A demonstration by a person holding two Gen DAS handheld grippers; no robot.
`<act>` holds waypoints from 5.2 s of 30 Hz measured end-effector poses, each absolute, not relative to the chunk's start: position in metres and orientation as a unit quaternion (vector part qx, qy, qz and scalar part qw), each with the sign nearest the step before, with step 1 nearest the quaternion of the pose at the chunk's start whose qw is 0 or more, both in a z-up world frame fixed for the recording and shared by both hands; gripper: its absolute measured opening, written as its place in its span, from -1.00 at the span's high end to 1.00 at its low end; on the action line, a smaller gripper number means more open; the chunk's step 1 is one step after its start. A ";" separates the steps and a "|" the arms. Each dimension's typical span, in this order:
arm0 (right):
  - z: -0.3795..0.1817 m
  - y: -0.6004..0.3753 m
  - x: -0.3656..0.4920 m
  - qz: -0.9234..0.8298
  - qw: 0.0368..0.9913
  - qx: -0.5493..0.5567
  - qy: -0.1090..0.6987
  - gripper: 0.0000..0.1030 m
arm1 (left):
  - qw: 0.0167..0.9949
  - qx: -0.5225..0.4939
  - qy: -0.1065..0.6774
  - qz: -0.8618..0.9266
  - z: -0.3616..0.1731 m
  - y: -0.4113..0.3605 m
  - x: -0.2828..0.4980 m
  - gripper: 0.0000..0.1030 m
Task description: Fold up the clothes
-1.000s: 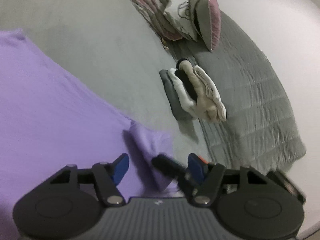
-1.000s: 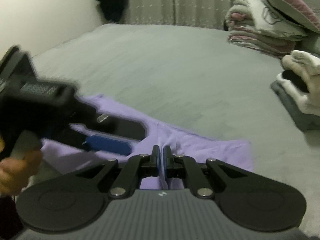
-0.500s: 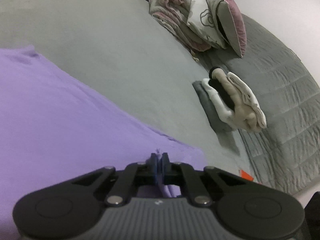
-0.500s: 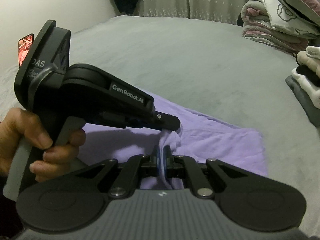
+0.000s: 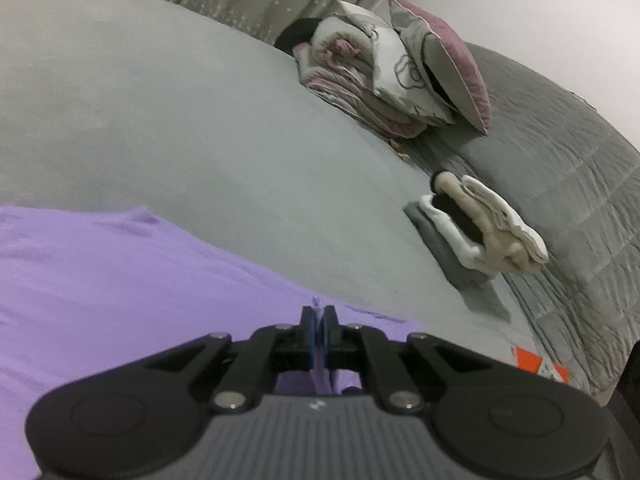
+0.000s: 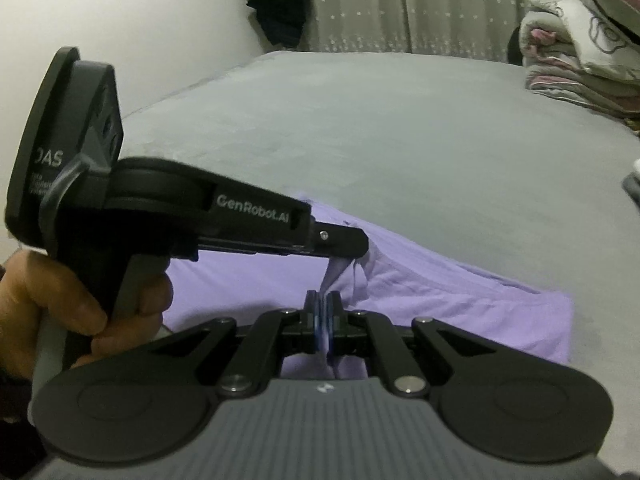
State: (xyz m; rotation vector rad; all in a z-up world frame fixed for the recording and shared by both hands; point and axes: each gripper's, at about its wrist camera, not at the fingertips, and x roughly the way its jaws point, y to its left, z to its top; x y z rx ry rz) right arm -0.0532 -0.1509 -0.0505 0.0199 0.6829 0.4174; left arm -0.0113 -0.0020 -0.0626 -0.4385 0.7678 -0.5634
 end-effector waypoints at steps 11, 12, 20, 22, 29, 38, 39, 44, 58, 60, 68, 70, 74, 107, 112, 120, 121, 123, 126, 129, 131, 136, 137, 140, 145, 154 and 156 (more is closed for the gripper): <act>-0.048 -0.096 -0.031 0.250 0.905 0.035 0.341 0.91 | 0.884 -0.202 0.361 -0.218 -0.054 0.071 -0.011 0.94; -0.048 -0.091 -0.029 0.255 0.904 0.036 0.342 0.91 | 0.885 -0.202 0.360 -0.214 -0.053 0.076 -0.012 0.94; -0.044 -0.050 -0.023 0.278 0.898 0.034 0.339 0.91 | 0.891 -0.196 0.361 -0.194 -0.049 0.121 -0.006 0.94; -0.043 -0.041 -0.023 0.282 0.896 0.036 0.340 0.91 | 0.892 -0.194 0.361 -0.192 -0.048 0.132 -0.005 0.94; -0.048 -0.009 -0.017 0.290 0.890 0.041 0.350 0.91 | 0.894 -0.191 0.365 -0.179 -0.046 0.163 -0.001 0.94; -0.051 0.028 -0.017 0.304 0.883 0.051 0.353 0.91 | 0.891 -0.204 0.378 -0.149 -0.050 0.209 0.008 0.94; -0.052 0.033 -0.015 0.305 0.883 0.051 0.354 0.91 | 0.890 -0.206 0.380 -0.146 -0.051 0.214 0.008 0.94; -0.058 0.047 -0.012 0.307 0.879 0.057 0.360 0.91 | 0.891 -0.196 0.386 -0.137 -0.055 0.226 0.010 0.94; -0.066 0.063 -0.014 0.331 0.861 0.076 0.379 0.72 | 0.901 -0.165 0.384 -0.117 -0.062 0.241 0.001 0.91; -0.061 0.059 -0.016 0.332 0.861 0.082 0.377 0.72 | 0.900 -0.181 0.379 -0.116 -0.059 0.248 -0.002 0.91; -0.055 0.016 -0.015 0.286 0.882 0.138 0.349 0.72 | 0.898 -0.206 0.367 -0.127 -0.053 0.258 -0.015 0.91; -0.056 0.007 -0.011 0.271 0.884 0.154 0.350 0.72 | 0.897 -0.206 0.369 -0.130 -0.053 0.257 -0.017 0.91; -0.064 0.010 -0.005 0.257 0.883 0.149 0.365 0.72 | 0.894 -0.208 0.375 -0.132 -0.056 0.254 -0.017 0.90; -0.046 -0.003 -0.027 0.301 0.868 0.084 0.386 0.26 | 0.918 -0.107 0.355 -0.137 -0.078 0.228 -0.029 0.82; -0.031 -0.040 -0.022 0.256 0.888 0.047 0.379 0.26 | 0.926 -0.108 0.336 -0.132 -0.068 0.227 -0.043 0.51; -0.032 -0.117 -0.009 0.146 0.912 0.063 0.377 0.10 | 0.923 -0.075 0.314 -0.208 -0.058 0.174 -0.049 0.29; -0.035 -0.125 -0.008 0.135 0.913 0.067 0.380 0.10 | 0.921 -0.070 0.315 -0.220 -0.058 0.164 -0.048 0.29; -0.039 -0.137 -0.003 0.112 0.912 0.070 0.389 0.10 | 0.915 -0.056 0.319 -0.241 -0.062 0.145 -0.048 0.29; -0.043 -0.153 -0.001 0.088 0.915 0.063 0.390 0.10 | 0.905 -0.035 0.323 -0.275 -0.066 0.118 -0.050 0.29; -0.049 -0.168 -0.002 0.071 0.918 0.066 0.385 0.10 | 0.895 -0.015 0.323 -0.307 -0.072 0.093 -0.056 0.20; -0.055 -0.176 -0.002 0.067 0.917 0.074 0.386 0.10 | 0.889 -0.002 0.321 -0.327 -0.075 0.081 -0.059 0.16; -0.072 -0.182 0.006 0.062 0.917 0.073 0.386 0.10 | 0.873 0.045 0.317 -0.367 -0.079 0.052 -0.065 0.02; -0.072 -0.181 0.008 0.062 0.920 0.069 0.382 0.10 | 0.868 0.056 0.317 -0.378 -0.079 0.048 -0.068 -0.01; -0.074 -0.182 0.013 0.062 0.924 0.060 0.372 0.11 | 0.852 0.091 0.313 -0.410 -0.076 0.035 -0.077 -0.07; -0.071 -0.184 0.013 0.069 0.925 0.062 0.370 0.10 | 0.845 0.111 0.297 -0.431 -0.072 0.022 -0.091 -0.17; -0.068 -0.211 -0.007 0.155 0.882 0.153 0.418 0.10 | 0.841 0.149 0.272 -0.443 -0.078 0.005 -0.101 -0.34; -0.072 -0.216 -0.014 0.173 0.867 0.176 0.433 0.10 | 0.843 0.158 0.263 -0.441 -0.080 0.003 -0.104 -0.37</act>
